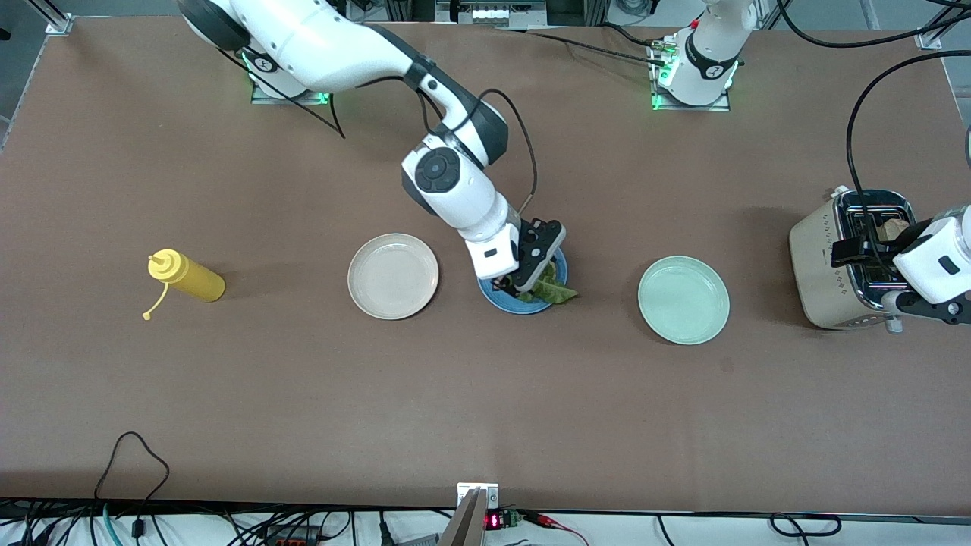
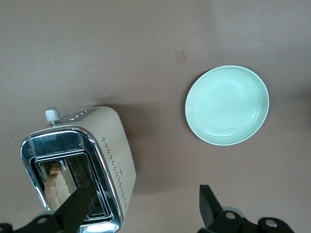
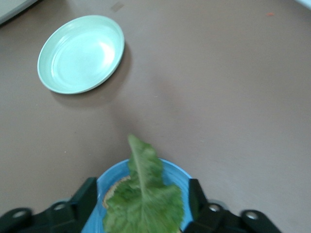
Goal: Make sandwich in blue plate with both arms
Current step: 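Lower the lettuce onto the toast with the right gripper and release, then withdraw the open right gripper beside the mustard bottle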
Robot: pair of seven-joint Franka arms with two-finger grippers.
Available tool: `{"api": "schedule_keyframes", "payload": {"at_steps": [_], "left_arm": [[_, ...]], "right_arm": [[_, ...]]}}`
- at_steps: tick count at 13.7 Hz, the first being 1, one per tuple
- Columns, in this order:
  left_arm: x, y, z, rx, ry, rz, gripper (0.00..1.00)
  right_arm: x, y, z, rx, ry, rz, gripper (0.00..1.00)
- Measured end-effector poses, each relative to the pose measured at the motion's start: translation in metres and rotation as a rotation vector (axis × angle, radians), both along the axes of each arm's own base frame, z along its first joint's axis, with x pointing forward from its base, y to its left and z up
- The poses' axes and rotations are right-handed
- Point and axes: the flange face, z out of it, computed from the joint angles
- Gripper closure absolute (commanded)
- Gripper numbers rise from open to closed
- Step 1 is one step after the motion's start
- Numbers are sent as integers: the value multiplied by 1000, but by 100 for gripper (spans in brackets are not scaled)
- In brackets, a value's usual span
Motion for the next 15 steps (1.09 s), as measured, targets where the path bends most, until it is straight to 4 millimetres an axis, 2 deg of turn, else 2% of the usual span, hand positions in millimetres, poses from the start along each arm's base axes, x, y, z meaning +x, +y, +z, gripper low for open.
{"api": "schedule_keyframes", "payload": {"at_steps": [2,5,8,10,14,15], "left_arm": [[0,0,0,0,-1,1,0],[0,-1,1,0,-4,1,0],[1,-2,1,0,-7,1,0],[1,-2,1,-1,-8,1,0],[1,-4,2,-2,-9,-2,0],[1,-5,2,-3,-9,-2,0]], "right_arm": [[16,-32,35,-69,27,-55,0],[46,-98,77,-167,72,-166,0],[82,-194,108,-224,132,-284,0],[99,-255,132,-241,123,-288,0],[89,-340,185,-226,180,-147,0],[88,-367,194,-206,174,-109,0]]}}
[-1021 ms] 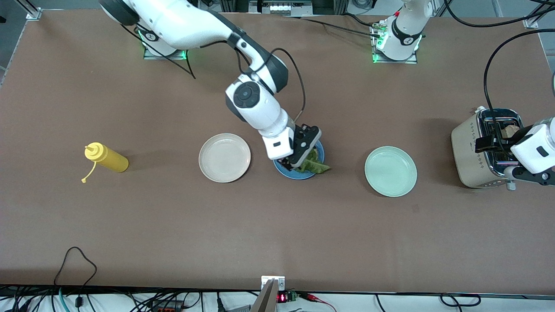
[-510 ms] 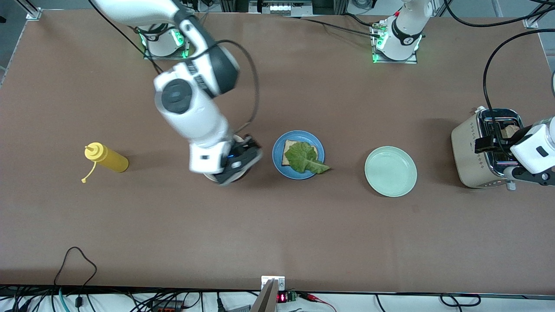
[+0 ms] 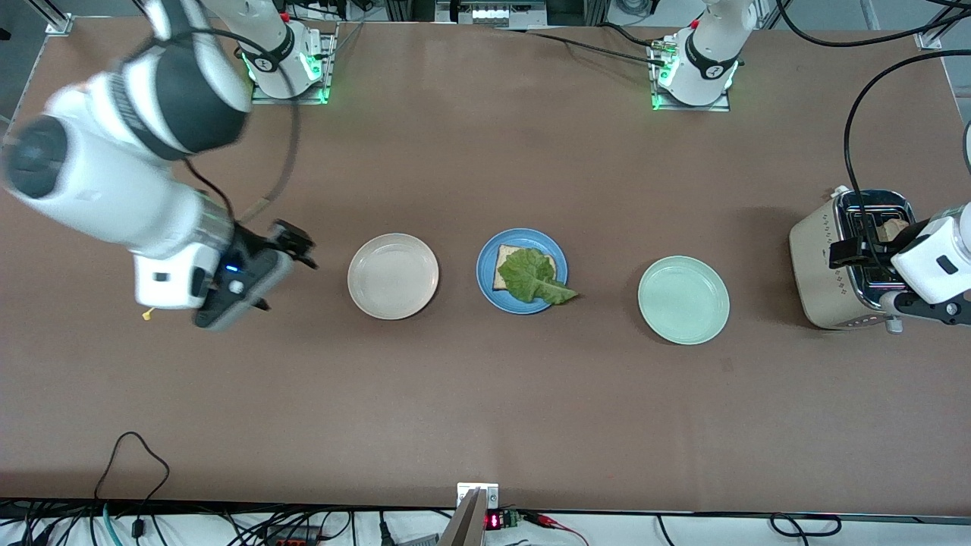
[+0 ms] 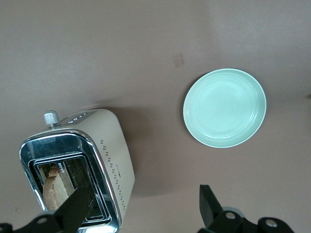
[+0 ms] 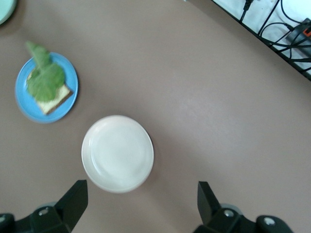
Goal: Make sandwich in blue plate with both arms
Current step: 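Withdraw the open right gripper beside the mustard bottle, then grasp the yellow mustard bottle with the right gripper and lift it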
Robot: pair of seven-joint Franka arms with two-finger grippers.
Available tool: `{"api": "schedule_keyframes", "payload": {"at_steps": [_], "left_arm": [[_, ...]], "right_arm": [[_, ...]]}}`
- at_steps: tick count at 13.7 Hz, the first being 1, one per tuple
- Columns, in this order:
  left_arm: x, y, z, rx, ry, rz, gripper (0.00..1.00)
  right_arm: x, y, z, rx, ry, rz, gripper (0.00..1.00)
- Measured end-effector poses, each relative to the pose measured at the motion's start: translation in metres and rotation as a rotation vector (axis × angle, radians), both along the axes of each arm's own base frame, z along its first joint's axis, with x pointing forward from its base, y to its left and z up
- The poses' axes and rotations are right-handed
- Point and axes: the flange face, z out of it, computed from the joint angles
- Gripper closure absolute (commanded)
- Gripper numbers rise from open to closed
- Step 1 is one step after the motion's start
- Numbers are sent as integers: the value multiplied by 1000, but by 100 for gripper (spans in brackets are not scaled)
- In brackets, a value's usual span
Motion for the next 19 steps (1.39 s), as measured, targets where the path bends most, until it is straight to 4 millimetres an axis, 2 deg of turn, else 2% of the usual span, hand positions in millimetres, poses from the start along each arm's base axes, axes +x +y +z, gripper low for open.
{"api": "schedule_keyframes", "payload": {"at_steps": [2,4,8,12,15,17,19], "left_arm": [[0,0,0,0,0,0,0],[0,0,0,0,0,0,0],[0,0,0,0,-1,0,0],[0,0,0,0,-1,0,0],[0,0,0,0,-1,1,0],[0,0,0,0,-1,1,0],[0,0,0,0,-1,1,0]], "right_arm": [[-2,-64,6,81,-11,53,0],[-8,-126,-2,178,-41,138,0],[-25,-231,-34,379,-140,266,0],[-52,-330,-72,533,-252,336,0],[-68,-390,-127,664,-346,380,0],[-76,-416,-172,740,-406,399,0],[-84,-434,-217,807,-467,424,0]]}}
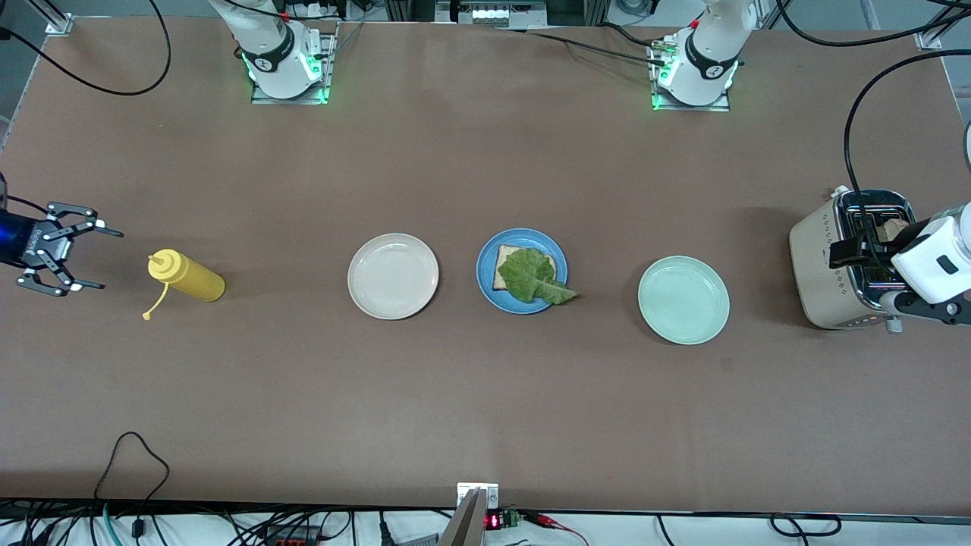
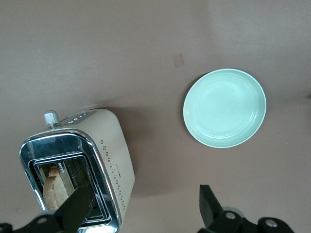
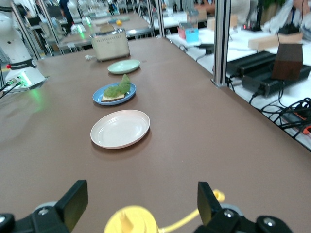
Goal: Make sandwich in blue plate with both arms
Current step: 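Grasp the yellow mustard bottle with the right gripper and lift it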
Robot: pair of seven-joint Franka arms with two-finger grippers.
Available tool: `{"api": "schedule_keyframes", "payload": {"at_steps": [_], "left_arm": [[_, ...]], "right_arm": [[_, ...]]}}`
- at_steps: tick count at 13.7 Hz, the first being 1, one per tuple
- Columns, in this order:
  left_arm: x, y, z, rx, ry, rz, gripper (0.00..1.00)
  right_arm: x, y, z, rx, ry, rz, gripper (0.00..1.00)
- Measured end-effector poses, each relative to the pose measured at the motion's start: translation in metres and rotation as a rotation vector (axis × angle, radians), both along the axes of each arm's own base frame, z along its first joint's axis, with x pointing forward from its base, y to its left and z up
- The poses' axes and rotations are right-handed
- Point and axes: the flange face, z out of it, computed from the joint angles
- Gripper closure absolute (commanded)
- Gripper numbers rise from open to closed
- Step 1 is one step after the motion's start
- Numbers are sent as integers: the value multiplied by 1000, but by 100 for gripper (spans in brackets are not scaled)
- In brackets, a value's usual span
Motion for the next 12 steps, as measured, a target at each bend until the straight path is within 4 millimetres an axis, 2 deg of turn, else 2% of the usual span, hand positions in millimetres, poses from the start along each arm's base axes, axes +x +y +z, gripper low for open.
{"api": "schedule_keyframes", "payload": {"at_steps": [2,3,6,9,12], "left_arm": [[0,0,0,0,0,0,0],[0,0,0,0,0,0,0],[0,0,0,0,0,0,0],[0,0,0,0,0,0,0],[0,0,0,0,0,0,0]], "right_arm": [[-7,-11,-45,62,-56,28,0],[-10,-17,-78,98,-88,44,0],[-6,-23,-132,157,-135,55,0],[-5,-25,-174,209,-148,58,0],[-11,-18,-201,274,-153,54,0]]}}
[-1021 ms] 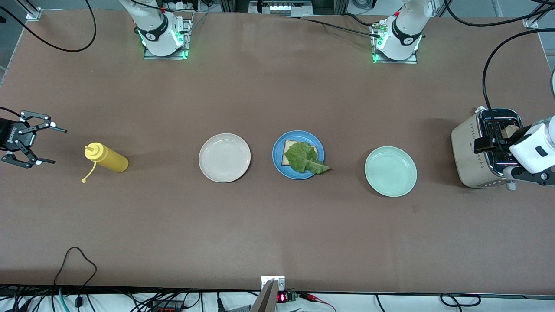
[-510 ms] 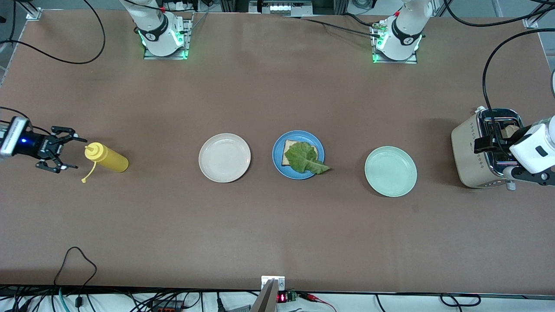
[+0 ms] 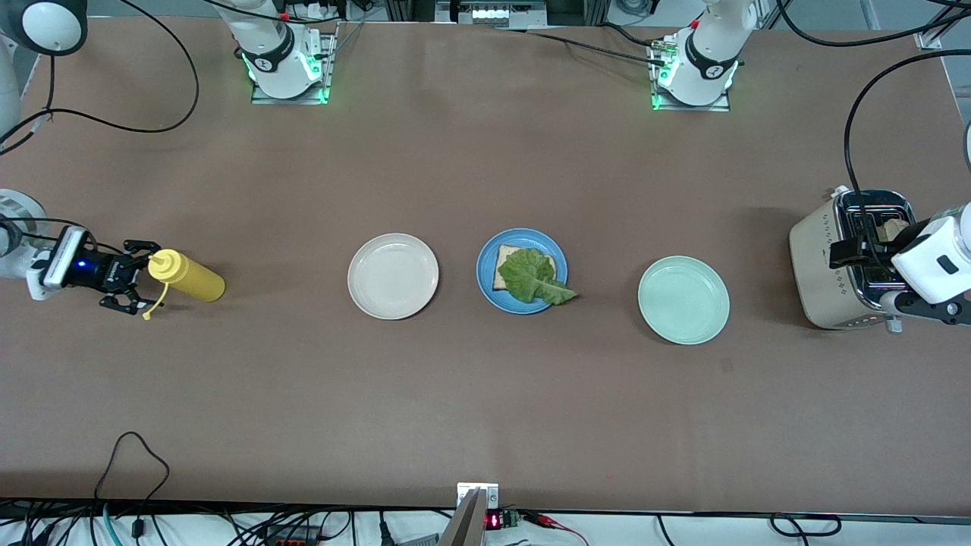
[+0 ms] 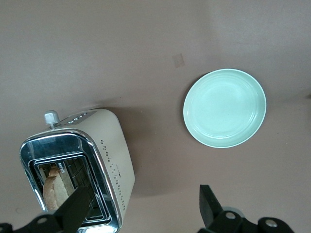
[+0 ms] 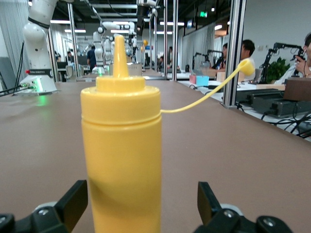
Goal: Make sandwich in blue plate with both arms
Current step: 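Grasp the yellow mustard bottle with the right gripper and lift it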
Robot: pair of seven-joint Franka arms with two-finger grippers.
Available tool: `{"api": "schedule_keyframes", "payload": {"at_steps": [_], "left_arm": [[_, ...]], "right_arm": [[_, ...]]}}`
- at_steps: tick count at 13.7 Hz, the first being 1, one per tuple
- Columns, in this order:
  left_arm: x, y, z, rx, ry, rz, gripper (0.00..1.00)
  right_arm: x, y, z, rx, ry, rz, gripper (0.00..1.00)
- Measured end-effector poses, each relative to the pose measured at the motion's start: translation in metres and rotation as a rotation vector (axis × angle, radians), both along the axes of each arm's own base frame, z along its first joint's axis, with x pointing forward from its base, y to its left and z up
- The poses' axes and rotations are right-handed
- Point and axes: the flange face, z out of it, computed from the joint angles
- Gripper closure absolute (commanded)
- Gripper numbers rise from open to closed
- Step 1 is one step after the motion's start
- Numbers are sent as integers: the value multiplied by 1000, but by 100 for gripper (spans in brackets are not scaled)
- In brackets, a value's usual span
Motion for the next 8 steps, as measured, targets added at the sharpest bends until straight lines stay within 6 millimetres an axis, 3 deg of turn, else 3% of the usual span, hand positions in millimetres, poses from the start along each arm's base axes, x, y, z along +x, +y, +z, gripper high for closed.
{"api": "schedule_keyframes", "payload": {"at_steps": [3,8], "left_arm": [[0,0,0,0,0,0,0],[0,0,0,0,0,0,0]], "right_arm": [[-2,12,-13,48,4,15,0],[5,33,-9,98,-5,55,0]]}}
